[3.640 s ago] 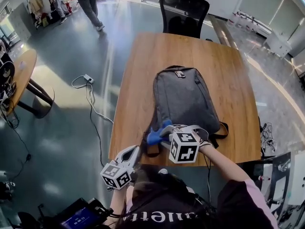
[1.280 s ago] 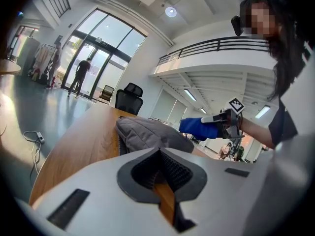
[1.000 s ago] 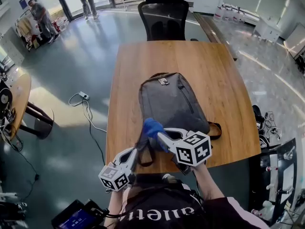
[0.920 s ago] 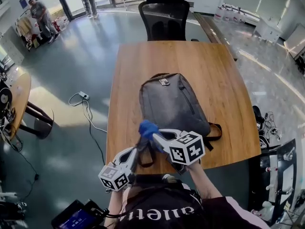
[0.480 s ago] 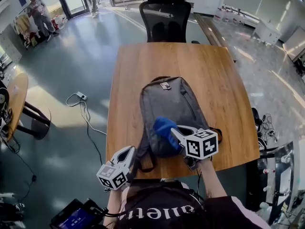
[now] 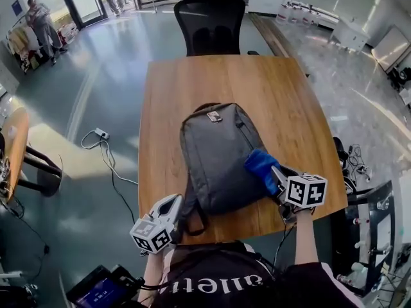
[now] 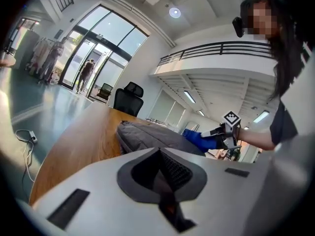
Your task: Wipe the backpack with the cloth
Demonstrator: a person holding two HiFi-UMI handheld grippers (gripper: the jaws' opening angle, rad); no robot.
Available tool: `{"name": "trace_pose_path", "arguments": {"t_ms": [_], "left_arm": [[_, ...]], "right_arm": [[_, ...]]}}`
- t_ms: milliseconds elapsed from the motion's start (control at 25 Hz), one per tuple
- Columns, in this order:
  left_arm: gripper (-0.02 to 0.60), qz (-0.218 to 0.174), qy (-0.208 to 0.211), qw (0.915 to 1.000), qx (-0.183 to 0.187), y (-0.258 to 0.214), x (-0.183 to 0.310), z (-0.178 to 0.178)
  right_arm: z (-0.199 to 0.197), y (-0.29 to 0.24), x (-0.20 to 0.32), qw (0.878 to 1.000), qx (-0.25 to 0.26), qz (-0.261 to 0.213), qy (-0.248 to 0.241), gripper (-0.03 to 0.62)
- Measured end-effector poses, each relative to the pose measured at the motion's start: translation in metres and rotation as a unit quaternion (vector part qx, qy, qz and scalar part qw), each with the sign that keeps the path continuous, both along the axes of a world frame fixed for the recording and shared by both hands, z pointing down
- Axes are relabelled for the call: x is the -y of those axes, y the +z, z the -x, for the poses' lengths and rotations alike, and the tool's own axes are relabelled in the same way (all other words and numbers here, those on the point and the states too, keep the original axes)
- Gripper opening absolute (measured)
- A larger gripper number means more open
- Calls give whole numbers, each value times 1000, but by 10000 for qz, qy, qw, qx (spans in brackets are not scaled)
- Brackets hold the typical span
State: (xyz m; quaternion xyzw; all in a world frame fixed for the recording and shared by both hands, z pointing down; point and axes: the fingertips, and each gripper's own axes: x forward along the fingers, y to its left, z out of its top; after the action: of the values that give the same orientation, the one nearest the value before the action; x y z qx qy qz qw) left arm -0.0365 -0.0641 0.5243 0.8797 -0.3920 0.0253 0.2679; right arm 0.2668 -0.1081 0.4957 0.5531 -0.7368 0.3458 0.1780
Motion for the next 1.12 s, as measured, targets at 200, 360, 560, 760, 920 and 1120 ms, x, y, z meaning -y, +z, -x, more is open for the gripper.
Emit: {"name": "trace_pose_path", "arguments": {"t_ms": [200, 360, 560, 760, 920, 1120], "left_arm": [[-2, 45, 65, 10000, 12, 3, 6, 0], [-2, 50, 52, 10000, 10, 1, 11, 3], [-2, 40, 14, 10000, 4, 2, 11, 4], [-2, 66, 8, 10000, 4, 3, 13, 7], [-2, 65, 24, 10000, -11, 4, 15, 10], [-2, 79, 30, 10000, -14, 5, 14, 10]], "right_arm": [[-51, 14, -7, 9980, -252, 219, 528, 61], [-74, 22, -11, 9950, -498, 388, 768, 61], [-58, 0, -9, 9974, -356, 94, 615, 61], [17, -46, 8, 9988, 40, -492, -60, 61], [103, -65, 23, 9925, 471, -749, -839, 61], [206, -47, 34, 9802, 671, -505, -1793, 61]]}}
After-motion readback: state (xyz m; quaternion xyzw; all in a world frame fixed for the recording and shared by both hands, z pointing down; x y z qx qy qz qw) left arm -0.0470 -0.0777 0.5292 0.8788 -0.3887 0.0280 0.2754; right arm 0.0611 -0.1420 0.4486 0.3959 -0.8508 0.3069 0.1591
